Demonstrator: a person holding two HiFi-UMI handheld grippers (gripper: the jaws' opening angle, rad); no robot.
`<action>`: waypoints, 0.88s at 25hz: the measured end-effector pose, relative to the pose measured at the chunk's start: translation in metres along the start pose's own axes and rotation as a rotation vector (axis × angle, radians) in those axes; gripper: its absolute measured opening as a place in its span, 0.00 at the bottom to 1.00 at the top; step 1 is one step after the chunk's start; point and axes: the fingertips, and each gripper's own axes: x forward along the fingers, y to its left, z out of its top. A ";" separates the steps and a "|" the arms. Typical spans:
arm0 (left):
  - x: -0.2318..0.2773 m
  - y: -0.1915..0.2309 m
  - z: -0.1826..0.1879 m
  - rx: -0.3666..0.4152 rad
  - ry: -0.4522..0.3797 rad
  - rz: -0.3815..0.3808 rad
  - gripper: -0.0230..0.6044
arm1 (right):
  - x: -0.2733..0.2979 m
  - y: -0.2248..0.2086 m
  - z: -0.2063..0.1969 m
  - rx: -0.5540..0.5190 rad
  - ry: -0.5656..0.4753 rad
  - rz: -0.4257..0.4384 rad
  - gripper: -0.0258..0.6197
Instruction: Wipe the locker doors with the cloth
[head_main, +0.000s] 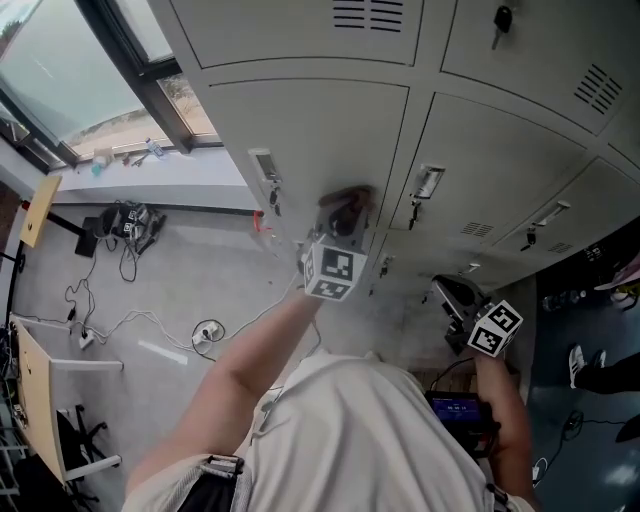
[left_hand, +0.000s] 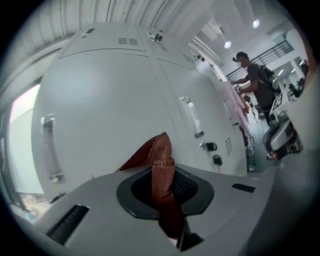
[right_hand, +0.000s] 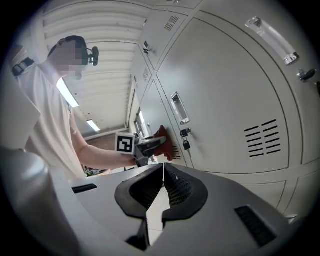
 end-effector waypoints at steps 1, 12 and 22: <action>-0.008 0.020 -0.016 0.007 0.028 0.063 0.10 | 0.005 0.001 0.000 -0.003 0.007 0.011 0.07; -0.054 0.118 -0.115 -0.122 0.188 0.320 0.10 | 0.043 0.022 -0.004 -0.042 0.085 0.083 0.07; -0.068 0.169 -0.148 -0.298 0.219 0.484 0.10 | 0.024 0.020 -0.006 -0.030 0.066 0.023 0.07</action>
